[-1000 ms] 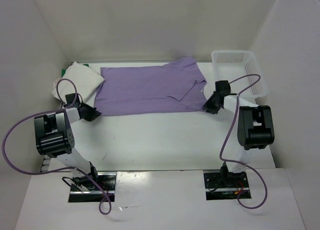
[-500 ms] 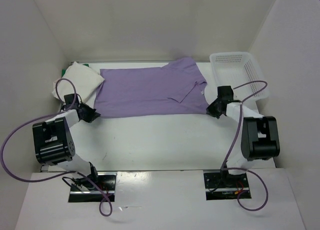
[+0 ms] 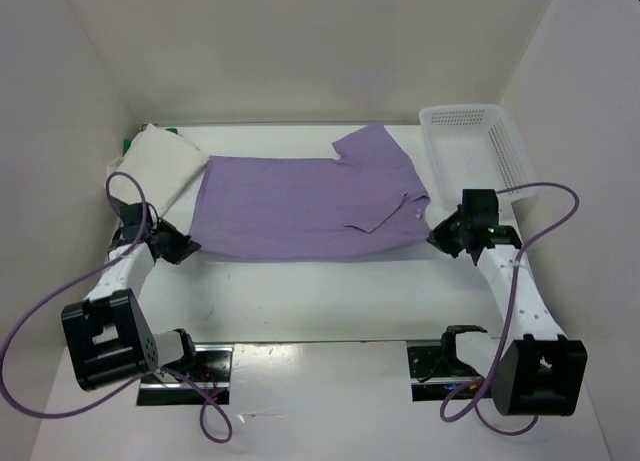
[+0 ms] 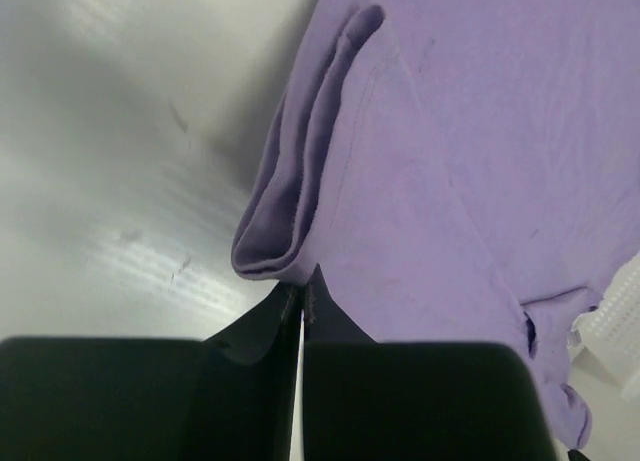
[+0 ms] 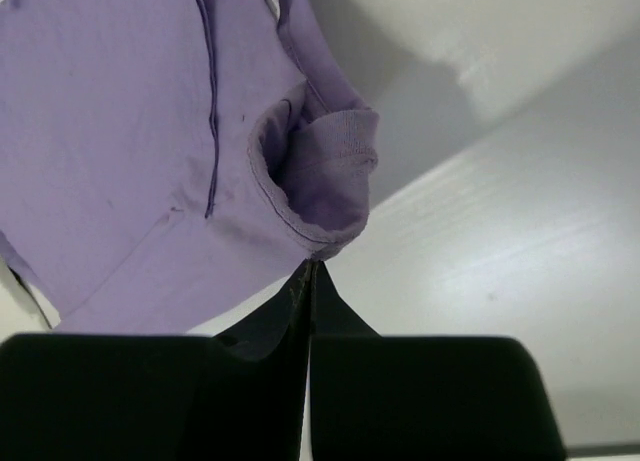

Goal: Fold and stack the t-shirts
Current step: Fold the flattened tshirt in 1/3 of the way

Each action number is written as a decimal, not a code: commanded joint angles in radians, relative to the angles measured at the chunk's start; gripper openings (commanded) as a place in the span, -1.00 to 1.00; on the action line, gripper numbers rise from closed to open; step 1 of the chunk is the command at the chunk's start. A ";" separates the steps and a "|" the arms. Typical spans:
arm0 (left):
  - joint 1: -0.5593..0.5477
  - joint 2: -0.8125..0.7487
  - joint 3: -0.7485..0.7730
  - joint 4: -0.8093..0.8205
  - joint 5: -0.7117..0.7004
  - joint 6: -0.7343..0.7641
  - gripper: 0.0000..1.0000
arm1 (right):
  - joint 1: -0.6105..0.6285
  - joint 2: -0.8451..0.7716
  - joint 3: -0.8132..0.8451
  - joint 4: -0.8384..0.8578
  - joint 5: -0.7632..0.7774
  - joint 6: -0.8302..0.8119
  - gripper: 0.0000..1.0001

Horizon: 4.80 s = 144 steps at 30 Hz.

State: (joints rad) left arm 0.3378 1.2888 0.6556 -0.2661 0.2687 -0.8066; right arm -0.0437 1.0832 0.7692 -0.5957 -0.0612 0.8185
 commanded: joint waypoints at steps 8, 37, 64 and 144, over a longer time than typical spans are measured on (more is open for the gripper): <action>0.018 -0.220 -0.034 -0.335 0.103 -0.057 -0.30 | 0.002 -0.198 0.177 -0.420 0.076 -0.032 -0.86; -0.609 0.070 0.032 0.228 -0.083 -0.200 -0.55 | 0.347 0.492 0.058 0.413 -0.155 -0.053 -0.33; -0.599 -0.123 -0.108 0.145 -0.132 -0.197 -0.45 | 0.347 0.572 0.053 0.407 -0.078 -0.022 -0.32; -0.194 0.393 0.540 0.010 -0.140 0.083 -0.56 | 0.593 0.442 0.326 0.280 -0.198 -0.133 -0.87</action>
State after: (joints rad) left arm 0.1246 1.5520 1.1290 -0.2672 0.1661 -0.7685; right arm 0.5526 1.5162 1.0805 -0.3447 -0.2504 0.7044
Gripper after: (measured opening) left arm 0.192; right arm 0.066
